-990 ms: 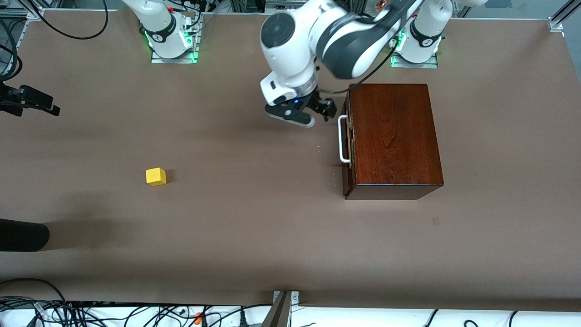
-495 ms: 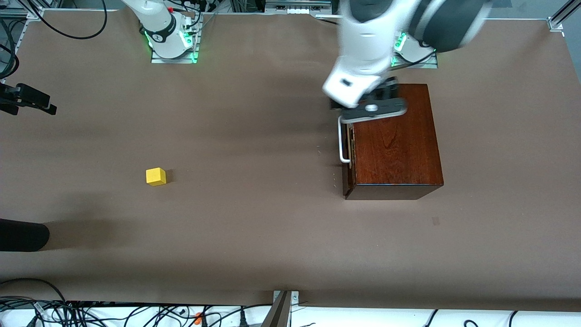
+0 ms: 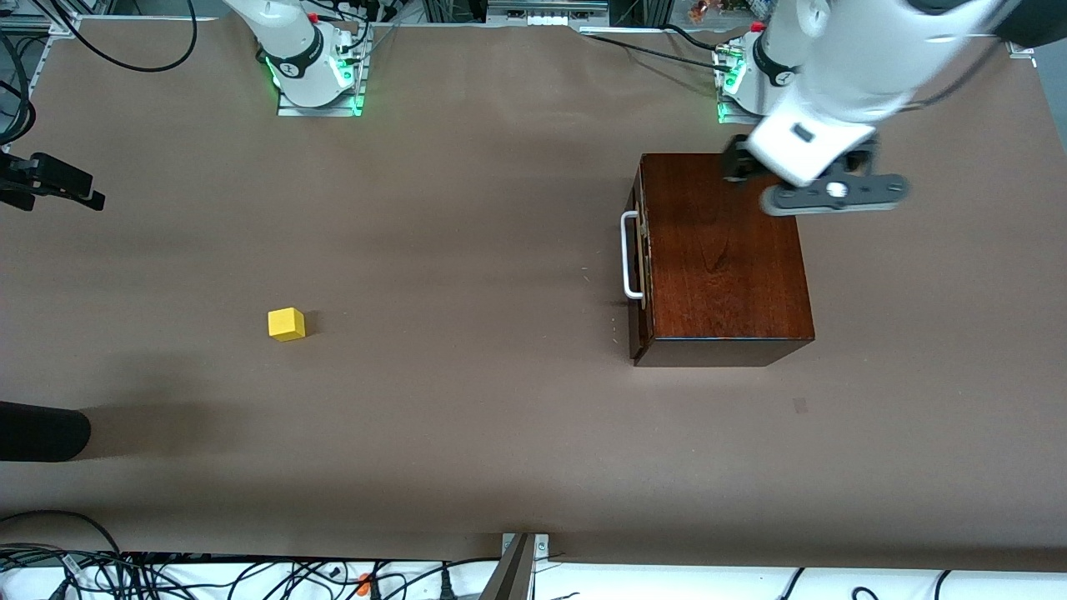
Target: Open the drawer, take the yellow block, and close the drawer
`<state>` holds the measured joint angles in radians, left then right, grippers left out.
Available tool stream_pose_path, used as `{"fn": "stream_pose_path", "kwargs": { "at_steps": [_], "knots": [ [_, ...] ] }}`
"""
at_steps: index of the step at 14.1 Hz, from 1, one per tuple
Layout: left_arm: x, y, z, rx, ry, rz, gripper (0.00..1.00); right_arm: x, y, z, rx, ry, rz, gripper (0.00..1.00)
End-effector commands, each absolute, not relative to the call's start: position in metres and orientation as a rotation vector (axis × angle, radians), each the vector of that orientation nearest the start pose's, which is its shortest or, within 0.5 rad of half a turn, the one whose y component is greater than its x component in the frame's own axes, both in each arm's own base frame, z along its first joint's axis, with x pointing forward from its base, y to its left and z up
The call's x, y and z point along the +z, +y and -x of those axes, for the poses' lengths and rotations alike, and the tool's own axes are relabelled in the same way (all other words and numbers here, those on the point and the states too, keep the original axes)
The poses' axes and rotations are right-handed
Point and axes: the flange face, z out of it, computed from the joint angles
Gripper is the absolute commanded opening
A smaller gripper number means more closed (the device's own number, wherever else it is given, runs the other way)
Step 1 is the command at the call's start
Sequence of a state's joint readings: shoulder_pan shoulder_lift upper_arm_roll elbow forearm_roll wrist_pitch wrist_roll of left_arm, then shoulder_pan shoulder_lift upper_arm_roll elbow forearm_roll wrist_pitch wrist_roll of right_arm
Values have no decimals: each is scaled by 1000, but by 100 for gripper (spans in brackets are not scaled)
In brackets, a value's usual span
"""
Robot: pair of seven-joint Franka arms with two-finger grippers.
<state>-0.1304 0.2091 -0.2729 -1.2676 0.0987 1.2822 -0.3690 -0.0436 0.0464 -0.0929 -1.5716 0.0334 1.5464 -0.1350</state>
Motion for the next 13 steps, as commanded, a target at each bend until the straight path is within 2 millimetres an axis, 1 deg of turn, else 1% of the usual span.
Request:
{"fn": "stream_pose_path", "kwargs": {
  "at_steps": [1, 3, 5, 6, 7, 9, 13],
  "knots": [
    [627, -135, -546, 279, 174, 3039, 100, 603, -74, -556, 108, 7, 3115, 100],
    [628, -93, -554, 288, 215, 3067, 100, 603, -75, -556, 108, 12, 3115, 100],
    [622, -61, -561, 289, 300, 3079, 100, 603, -75, -556, 108, 14, 3117, 100],
    [617, -47, -561, 287, 300, 3094, 100, 604, -75, -555, 108, 14, 3115, 100],
    [612, -42, -560, 267, 296, 3105, 100, 602, -76, -554, 126, 21, 3111, 100],
    [602, -40, -550, 202, 298, 3110, 100, 601, -79, -554, 135, 33, 3107, 100],
    [601, -38, -548, 205, 259, 3142, 100, 599, -83, -554, 144, 45, 3106, 100]
  ]
}}
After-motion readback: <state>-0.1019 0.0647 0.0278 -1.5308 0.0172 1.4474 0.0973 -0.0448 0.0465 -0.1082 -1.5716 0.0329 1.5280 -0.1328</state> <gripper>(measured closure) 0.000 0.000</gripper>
